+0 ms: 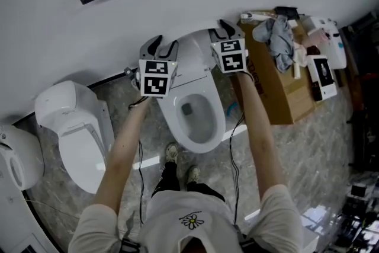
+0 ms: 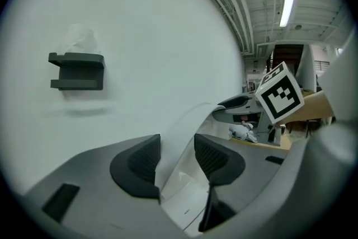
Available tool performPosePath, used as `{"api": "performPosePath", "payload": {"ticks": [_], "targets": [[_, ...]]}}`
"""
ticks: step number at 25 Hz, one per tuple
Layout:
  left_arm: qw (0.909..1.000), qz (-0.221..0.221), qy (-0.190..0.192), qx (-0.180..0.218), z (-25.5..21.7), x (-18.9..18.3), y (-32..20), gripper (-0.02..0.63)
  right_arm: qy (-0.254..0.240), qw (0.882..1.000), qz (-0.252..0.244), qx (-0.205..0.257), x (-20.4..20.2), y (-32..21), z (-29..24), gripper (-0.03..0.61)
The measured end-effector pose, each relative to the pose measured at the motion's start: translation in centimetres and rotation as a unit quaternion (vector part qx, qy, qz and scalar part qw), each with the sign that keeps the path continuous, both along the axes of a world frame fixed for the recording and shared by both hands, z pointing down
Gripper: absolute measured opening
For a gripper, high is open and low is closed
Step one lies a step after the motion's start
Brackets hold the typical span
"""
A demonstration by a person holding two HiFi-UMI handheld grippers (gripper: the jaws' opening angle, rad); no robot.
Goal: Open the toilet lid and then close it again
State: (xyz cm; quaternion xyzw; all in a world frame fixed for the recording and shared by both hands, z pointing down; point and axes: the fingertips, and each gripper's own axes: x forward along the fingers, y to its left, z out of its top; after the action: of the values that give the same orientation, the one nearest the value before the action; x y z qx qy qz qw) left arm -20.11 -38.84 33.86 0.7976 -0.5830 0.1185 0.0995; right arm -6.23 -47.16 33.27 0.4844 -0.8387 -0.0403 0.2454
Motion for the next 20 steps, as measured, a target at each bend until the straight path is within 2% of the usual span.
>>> {"api": "performPosePath", "payload": {"ticks": [3, 11, 20], "targets": [[0.9999, 0.01, 0.01, -0.002, -0.1, 1.3, 2.6, 0.206, 0.001, 1.0, -0.007, -0.002, 1.2, 2.5, 0.1, 0.173], [0.9991, 0.031, -0.03, -0.007, 1.4, 5.6, 10.5, 0.215, 0.038, 0.999, -0.034, -0.013, 5.1, 10.9, 2.0, 0.175], [0.995, 0.066, -0.037, -0.066, 5.4, 10.6, 19.6, 0.236, 0.115, 0.991, -0.057, -0.041, 10.2, 20.6, 6.8, 0.202]]}}
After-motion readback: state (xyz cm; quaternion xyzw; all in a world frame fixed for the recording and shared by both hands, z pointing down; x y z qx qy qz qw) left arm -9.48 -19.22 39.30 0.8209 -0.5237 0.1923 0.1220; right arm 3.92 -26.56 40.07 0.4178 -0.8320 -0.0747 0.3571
